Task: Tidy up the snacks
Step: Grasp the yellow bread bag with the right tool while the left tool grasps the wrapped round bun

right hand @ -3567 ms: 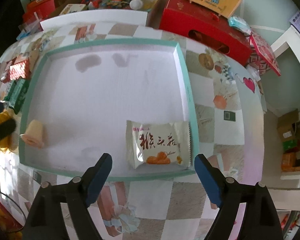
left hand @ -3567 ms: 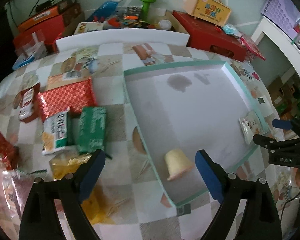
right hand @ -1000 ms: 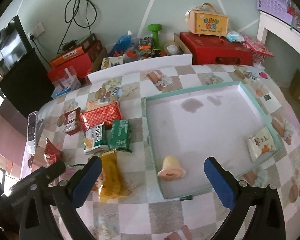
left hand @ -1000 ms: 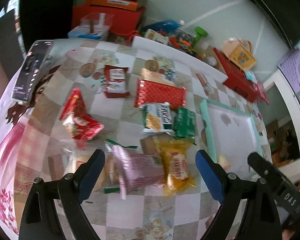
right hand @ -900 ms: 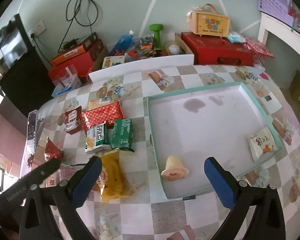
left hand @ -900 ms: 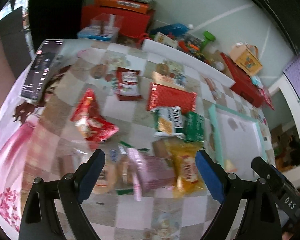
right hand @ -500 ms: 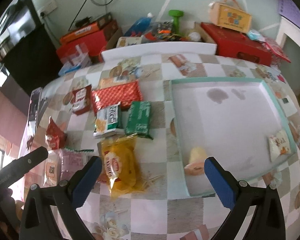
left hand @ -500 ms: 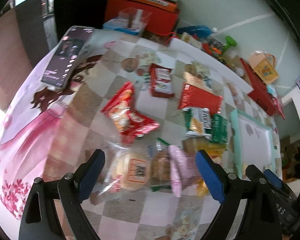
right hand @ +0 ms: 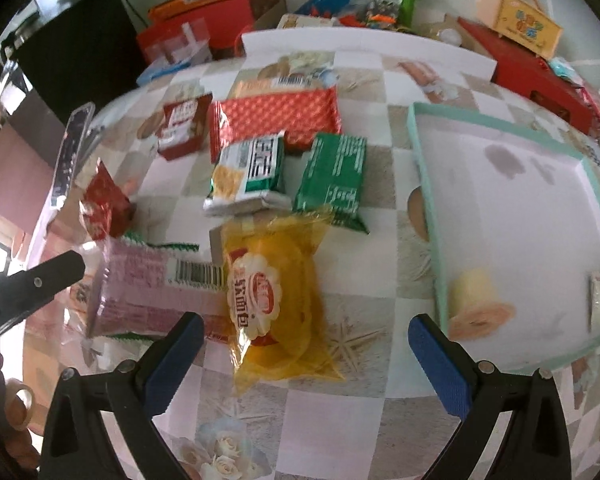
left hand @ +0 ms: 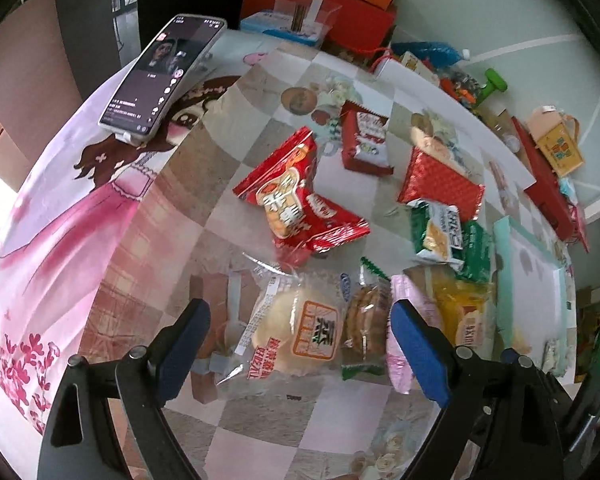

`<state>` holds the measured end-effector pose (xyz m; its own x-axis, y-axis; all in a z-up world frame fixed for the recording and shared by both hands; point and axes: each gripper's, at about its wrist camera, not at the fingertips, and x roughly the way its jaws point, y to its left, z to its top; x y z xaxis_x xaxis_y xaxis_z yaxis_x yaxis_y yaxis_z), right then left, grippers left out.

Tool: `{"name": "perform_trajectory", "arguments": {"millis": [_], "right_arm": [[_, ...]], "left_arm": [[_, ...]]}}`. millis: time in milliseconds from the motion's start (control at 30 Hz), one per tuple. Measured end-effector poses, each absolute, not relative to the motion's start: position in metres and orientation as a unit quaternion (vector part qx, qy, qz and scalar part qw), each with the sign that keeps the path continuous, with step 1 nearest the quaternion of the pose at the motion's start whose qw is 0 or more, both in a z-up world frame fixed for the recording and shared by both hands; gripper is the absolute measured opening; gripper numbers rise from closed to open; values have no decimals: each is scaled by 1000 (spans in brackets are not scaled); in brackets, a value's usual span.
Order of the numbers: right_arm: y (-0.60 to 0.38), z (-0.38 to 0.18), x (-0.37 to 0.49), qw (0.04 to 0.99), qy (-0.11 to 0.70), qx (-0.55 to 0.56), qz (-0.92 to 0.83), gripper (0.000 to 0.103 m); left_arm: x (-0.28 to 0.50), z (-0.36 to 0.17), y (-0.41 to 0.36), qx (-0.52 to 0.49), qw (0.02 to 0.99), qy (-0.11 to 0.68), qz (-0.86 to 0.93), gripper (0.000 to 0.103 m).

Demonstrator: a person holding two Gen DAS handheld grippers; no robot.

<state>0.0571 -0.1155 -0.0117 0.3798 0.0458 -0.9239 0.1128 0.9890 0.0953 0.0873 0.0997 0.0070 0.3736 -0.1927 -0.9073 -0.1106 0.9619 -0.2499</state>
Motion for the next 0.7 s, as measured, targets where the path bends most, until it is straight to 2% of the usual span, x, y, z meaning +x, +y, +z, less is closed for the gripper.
{"name": "perform_trajectory", "arguments": {"millis": [133,333,500,567,700], "right_arm": [[-115,-23,60,821,565,72,-19,103],[-116,-27,59,824,563,60,-30,103],[-112,-22,58,833,550,46,-34,103],[-112,-22,59,837,545,42,-36,103],[-110,-18,60,843,536,35,-30,103]], "left_arm": [[88,0,99,-137,810,569,-24,81],[90,-8,92,-124,804,581,-30,80],[94,-19,91,-116,796,594,-16,74],[96,-22,92,-110,794,598,-4,67],[97,-26,93,-107,791,603,-4,67]]}}
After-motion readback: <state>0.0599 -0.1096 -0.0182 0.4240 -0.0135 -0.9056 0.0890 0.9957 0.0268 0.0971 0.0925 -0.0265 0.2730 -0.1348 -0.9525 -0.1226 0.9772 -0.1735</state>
